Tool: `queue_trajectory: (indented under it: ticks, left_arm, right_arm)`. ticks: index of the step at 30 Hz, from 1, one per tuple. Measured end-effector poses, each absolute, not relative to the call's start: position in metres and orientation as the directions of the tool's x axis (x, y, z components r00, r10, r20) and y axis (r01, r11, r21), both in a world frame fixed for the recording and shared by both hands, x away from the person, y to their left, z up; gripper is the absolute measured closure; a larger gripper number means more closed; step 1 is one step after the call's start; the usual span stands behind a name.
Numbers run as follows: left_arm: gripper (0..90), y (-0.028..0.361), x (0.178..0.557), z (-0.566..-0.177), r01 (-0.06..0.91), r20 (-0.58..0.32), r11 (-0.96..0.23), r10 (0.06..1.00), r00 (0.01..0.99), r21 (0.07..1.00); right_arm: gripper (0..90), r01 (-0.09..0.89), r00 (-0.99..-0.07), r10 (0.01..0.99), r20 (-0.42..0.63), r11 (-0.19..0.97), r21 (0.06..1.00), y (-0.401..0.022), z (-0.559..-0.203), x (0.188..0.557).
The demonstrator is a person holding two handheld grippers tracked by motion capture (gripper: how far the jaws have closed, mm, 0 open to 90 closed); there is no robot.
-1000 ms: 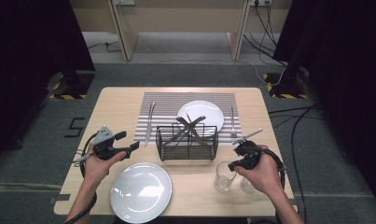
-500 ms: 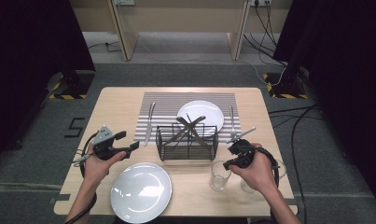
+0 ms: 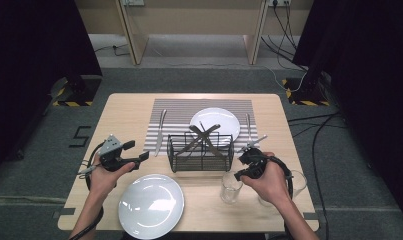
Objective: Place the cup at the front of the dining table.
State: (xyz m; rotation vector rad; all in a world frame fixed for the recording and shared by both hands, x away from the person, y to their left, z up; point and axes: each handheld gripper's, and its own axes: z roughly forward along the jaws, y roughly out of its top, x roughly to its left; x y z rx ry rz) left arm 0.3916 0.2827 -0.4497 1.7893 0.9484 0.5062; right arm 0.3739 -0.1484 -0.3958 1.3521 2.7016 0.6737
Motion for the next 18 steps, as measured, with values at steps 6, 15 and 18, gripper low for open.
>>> queue_trajectory:
  ticks: [6, 15, 18]
  left_arm:
    - [23.5, 0.283, 0.392, -0.45, 0.371, -0.085, -0.185, 0.792, 0.604, 0.91]
    - [23.5, 0.283, 0.392, -0.45, 0.372, -0.085, -0.187, 0.792, 0.604, 0.909]
    - [23.5, 0.283, 0.392, -0.45, 0.372, -0.085, -0.186, 0.792, 0.604, 0.91]
  right_arm:
    - [82.3, 0.751, -0.62, 0.77, 0.15, 0.527, 0.398, -0.143, -0.396, 0.376]
    - [82.3, 0.746, -0.627, 0.764, 0.154, 0.531, 0.401, -0.135, -0.396, 0.379]
    - [82.3, 0.743, -0.63, 0.762, 0.152, 0.535, 0.401, -0.132, -0.396, 0.379]
